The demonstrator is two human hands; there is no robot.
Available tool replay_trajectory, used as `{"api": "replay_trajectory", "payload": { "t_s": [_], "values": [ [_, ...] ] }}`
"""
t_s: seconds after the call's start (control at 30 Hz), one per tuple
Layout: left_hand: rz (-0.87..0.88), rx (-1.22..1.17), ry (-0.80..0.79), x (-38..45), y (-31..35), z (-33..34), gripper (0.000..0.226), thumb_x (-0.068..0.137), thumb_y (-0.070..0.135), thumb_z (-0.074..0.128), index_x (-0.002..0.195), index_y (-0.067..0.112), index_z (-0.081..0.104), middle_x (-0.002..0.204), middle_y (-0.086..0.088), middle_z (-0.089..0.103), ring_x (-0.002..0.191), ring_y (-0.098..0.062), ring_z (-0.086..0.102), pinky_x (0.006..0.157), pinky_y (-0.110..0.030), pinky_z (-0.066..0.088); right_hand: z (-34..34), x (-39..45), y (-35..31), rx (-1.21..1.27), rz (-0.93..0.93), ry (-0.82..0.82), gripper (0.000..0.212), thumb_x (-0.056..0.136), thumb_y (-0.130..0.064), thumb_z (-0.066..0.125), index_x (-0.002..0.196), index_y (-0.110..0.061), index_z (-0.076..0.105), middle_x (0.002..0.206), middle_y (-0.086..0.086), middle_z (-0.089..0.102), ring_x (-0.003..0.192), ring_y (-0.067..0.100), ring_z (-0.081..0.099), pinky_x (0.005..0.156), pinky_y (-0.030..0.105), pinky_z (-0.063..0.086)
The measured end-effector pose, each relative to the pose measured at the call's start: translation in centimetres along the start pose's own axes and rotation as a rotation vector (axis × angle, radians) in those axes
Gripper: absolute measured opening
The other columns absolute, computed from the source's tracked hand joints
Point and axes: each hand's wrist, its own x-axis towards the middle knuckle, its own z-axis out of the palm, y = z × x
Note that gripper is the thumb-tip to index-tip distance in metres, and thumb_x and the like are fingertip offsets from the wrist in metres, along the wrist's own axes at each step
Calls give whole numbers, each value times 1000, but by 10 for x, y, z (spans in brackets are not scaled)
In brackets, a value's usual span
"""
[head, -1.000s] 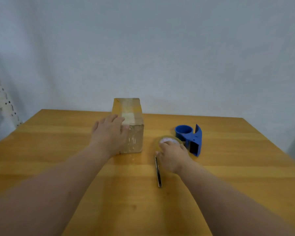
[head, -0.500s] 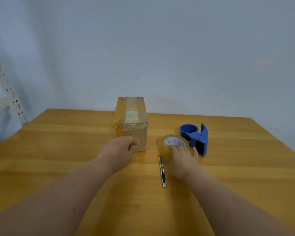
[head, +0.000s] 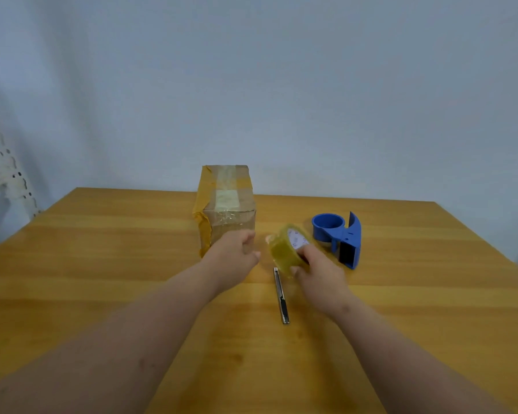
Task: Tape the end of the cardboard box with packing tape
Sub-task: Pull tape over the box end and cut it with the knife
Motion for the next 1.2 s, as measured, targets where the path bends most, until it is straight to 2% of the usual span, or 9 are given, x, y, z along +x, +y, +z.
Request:
{"api": "replay_trajectory", "payload": {
  "t_s": [0.17, 0.33, 0.47, 0.6, 0.7, 0.93, 1.0, 1.13, 1.2],
  "values": [
    [-14, -129, 46, -7, 10, -7, 57, 95, 21, 53, 148, 18, 32, 151, 0, 41, 135, -19, 41, 103, -29, 35, -5, -23, -18, 169, -101, -110, 9, 94, -23, 57, 98, -31, 54, 88, -12, 61, 89, 14, 59, 93, 43, 47],
    [-52, -124, 171, -18, 1, -17, 21, 92, 19, 57, 111, 20, 65, 108, 1, 66, 102, -15, 60, 84, -28, 49, 1, -37, -33, 227, -135, -159, 8, 92, -27, 59, 92, -34, 56, 85, -11, 61, 86, 16, 58, 84, 42, 51],
    [-63, -51, 278, -23, -8, -27, 7, 89, 21, 60, 84, 20, 65, 84, -1, 66, 81, -18, 62, 71, -32, 53, 6, -42, -45, 281, -150, -178, 5, 93, -30, 58, 98, -29, 57, 88, -9, 63, 83, 13, 58, 78, 40, 52],
    [-6, 91, 299, -21, -7, -37, 12, 91, 24, 57, 81, 19, 62, 74, 4, 60, 67, -13, 53, 58, -28, 45, 9, -45, -63, 308, -168, -213, 19, 96, -35, 52, 108, -20, 52, 95, -1, 64, 83, 17, 58, 69, 35, 47],
    [66, 189, 318, -16, -6, -48, 15, 92, 21, 55, 79, 17, 58, 76, 5, 56, 70, -15, 52, 54, -25, 36, 10, -43, -73, 324, -171, -216, 24, 97, -38, 50, 110, -18, 49, 103, 5, 67, 93, 23, 62, 78, 41, 49],
    [259, 314, 332, -4, -2, -68, 13, 92, 12, 52, 79, 13, 51, 102, -1, 50, 89, -21, 55, 81, -34, 48, 19, -24, -92, 400, -60, -153, 38, 88, -50, 54, 117, -27, 45, 109, 3, 69, 97, 22, 66, 85, 50, 54],
    [292, 326, 336, 1, 3, -75, 15, 92, 11, 52, 77, 16, 49, 103, -1, 51, 90, -21, 55, 82, -35, 48, 22, -15, -97, 404, 4, -120, 48, 87, -52, 54, 126, -26, 40, 115, 4, 65, 101, 24, 64, 86, 46, 54],
    [291, 380, 329, 18, 19, -93, 15, 91, 14, 55, 76, 12, 56, 104, -2, 54, 88, -21, 58, 80, -36, 50, 20, 6, -106, 414, 140, -46, 40, 91, -46, 55, 119, -22, 40, 98, 1, 59, 88, 22, 59, 71, 36, 48],
    [246, 378, 307, 33, 23, -101, 18, 90, 14, 58, 72, 12, 58, 95, -2, 57, 82, -20, 58, 72, -33, 50, 19, 13, -111, 463, 157, -36, 37, 91, -47, 55, 114, -21, 42, 101, 1, 60, 90, 22, 59, 78, 40, 52]
  ]
}}
